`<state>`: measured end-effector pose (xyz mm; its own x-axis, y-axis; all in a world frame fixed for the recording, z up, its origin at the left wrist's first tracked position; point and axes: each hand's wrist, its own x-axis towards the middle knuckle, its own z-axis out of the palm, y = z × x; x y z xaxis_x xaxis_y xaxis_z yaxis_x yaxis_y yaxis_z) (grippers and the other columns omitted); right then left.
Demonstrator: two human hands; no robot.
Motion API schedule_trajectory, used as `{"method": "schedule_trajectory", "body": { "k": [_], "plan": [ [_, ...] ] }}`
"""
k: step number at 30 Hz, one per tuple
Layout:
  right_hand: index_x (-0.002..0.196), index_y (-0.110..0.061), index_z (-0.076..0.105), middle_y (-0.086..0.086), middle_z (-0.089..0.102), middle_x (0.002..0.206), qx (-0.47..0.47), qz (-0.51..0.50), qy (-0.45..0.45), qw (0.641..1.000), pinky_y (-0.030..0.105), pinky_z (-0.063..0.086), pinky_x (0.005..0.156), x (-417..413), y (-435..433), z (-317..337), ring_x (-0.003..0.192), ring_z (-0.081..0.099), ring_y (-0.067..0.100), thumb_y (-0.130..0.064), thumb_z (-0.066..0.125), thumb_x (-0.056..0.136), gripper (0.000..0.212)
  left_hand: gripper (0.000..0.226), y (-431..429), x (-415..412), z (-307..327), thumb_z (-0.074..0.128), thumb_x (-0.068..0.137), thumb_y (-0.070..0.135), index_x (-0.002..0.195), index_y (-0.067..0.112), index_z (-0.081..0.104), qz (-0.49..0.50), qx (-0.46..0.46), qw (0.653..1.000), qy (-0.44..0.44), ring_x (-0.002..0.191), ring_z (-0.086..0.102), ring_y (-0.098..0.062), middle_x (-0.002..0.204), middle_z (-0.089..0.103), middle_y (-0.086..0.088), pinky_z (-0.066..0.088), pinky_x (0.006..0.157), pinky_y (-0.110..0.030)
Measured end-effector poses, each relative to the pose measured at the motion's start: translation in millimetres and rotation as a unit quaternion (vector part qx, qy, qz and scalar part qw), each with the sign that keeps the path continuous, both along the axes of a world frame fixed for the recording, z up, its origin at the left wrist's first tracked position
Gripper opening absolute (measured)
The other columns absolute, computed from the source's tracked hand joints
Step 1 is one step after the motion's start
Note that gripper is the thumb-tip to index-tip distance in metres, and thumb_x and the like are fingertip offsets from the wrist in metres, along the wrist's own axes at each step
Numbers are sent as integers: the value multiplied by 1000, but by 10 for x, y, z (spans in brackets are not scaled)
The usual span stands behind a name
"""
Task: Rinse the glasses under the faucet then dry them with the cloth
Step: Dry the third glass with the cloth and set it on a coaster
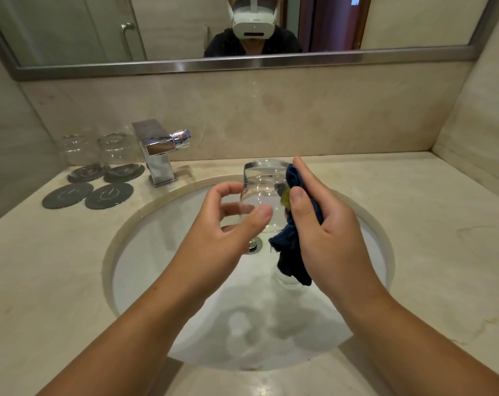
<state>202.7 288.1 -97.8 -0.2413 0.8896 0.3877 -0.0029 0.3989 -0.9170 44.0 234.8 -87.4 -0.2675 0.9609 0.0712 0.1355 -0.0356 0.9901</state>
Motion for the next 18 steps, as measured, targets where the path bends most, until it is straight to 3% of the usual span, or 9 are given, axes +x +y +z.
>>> {"method": "schedule_trajectory", "body": {
  "k": [2,4,6,8,11,13,15,18],
  "plan": [
    [154,-37,49,-43,68,84,0,11,-2,1000,4,50,62,-1,-8,-3,75,68,-16,-22,49,111,45,69,-7,17,12,84,73,70,129,45,53,15,9,1000,13,102,77,-8,123,71,9,60,76,-25],
    [154,-38,50,-42,71,98,-10,13,3,1000,6,53,80,-7,13,19,90,67,-19,-26,48,112,44,63,-14,-4,13,88,75,62,126,41,58,16,16,1000,0,101,78,-13,119,75,5,62,78,-27],
    [152,-37,54,-34,72,118,-25,8,22,999,20,52,102,-11,37,37,111,67,-12,-29,47,113,41,52,-12,-31,11,84,80,52,125,36,64,-2,18,999,-45,105,79,-20,117,79,1,63,82,-31],
    [149,-35,59,-27,74,123,-51,7,44,998,31,52,108,-12,76,20,116,68,-4,-29,47,113,38,50,-8,-47,14,77,82,52,127,34,67,-21,8,997,-73,108,78,-22,117,80,0,62,85,-32],
    [150,-33,59,-22,70,135,-62,-5,60,996,46,49,115,-28,85,11,127,64,0,-30,51,112,38,48,19,-49,-4,77,82,67,125,47,68,-26,9,999,-32,111,75,-8,119,77,15,59,94,-36],
    [150,-34,58,-23,67,139,-60,-15,64,996,47,49,115,-20,84,6,131,61,0,-31,53,111,39,44,37,-51,-19,75,80,74,120,57,68,0,23,1000,-3,110,75,-5,121,74,21,59,99,-39],
    [150,-36,57,-30,68,133,-44,-21,55,997,46,53,110,-13,71,12,125,64,-3,-30,54,111,40,45,42,-54,-33,77,82,68,123,52,68,25,32,999,-1,109,76,-11,121,76,15,59,100,-43],
    [153,-41,52,-37,73,105,3,-10,9,1000,38,65,84,1,28,8,95,75,2,-29,52,112,43,47,12,-29,-19,81,82,57,124,43,66,29,35,999,-23,106,78,-13,119,78,7,60,99,-44]
  ]
}}
